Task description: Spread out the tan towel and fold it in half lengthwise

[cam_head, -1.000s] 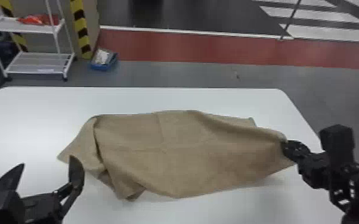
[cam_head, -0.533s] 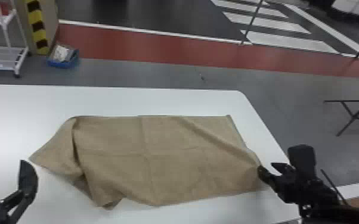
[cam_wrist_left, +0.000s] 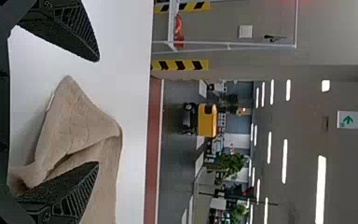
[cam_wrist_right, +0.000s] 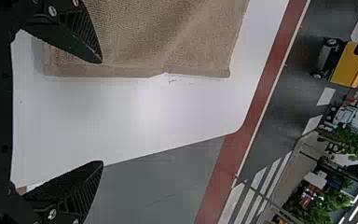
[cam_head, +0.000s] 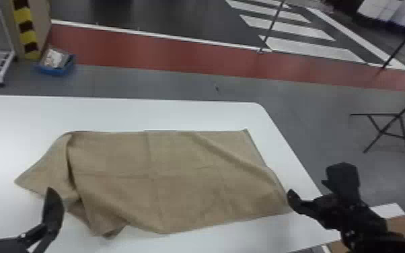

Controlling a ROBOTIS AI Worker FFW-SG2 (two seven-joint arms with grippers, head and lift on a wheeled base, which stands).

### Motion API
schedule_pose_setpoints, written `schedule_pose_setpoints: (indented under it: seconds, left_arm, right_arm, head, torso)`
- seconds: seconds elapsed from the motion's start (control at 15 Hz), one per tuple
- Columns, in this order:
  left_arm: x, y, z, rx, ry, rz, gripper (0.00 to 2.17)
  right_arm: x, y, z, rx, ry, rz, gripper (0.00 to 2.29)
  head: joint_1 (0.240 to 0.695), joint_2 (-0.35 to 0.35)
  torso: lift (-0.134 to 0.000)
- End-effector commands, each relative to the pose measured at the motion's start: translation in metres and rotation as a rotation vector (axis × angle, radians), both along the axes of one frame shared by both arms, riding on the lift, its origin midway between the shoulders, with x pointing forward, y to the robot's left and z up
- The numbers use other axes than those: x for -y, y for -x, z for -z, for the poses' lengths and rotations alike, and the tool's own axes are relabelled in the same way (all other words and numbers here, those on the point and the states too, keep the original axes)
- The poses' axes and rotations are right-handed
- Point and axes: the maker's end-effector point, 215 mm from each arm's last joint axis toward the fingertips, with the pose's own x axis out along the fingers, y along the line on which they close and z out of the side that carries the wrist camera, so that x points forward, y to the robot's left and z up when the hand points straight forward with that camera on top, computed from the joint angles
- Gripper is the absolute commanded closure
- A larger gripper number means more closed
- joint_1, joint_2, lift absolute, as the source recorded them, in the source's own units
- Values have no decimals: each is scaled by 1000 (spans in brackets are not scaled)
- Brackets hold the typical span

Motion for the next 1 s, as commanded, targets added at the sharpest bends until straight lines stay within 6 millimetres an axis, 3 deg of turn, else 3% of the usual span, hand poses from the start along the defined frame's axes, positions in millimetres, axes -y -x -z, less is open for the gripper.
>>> schedule_pose_setpoints:
  seconds: [0.0, 0.13, 0.27, 0.33, 0.53, 0.67, 0.93]
  left_arm:
    - [42, 13, 13, -26, -21, 84, 140]
    - [69, 27, 19, -37, -38, 132, 147]
    - [83, 34, 18, -35, -40, 154, 147]
    - [87, 37, 19, -38, -40, 163, 147]
    - [99, 47, 24, -59, -38, 189, 151]
    - [107, 52, 24, -60, -47, 204, 151]
    - [107, 57, 28, -73, -50, 204, 147]
  right_arm:
    - [-5, -8, -17, 20, 53, -67, 56]
    - [-7, -16, -28, 7, 149, -149, 63]
    - [-13, -15, -26, -52, 223, -256, 87]
    - [-22, -13, -24, -83, 277, -353, 90]
    - [-9, 5, -15, -179, 363, -432, 93]
    - [-14, 8, -18, -199, 388, -506, 110]
    - [-8, 20, 10, -323, 419, -600, 191]
  head:
    - [695, -350]
    - [695, -350]
    - [695, -350]
    - [695, -350]
    - [695, -350]
    - [695, -350]
    - [695, -350]
  torso:
    - [-123]
    - [-123]
    - [-123]
    - [-123]
    - [-123]
    - [-123]
    - [-123]
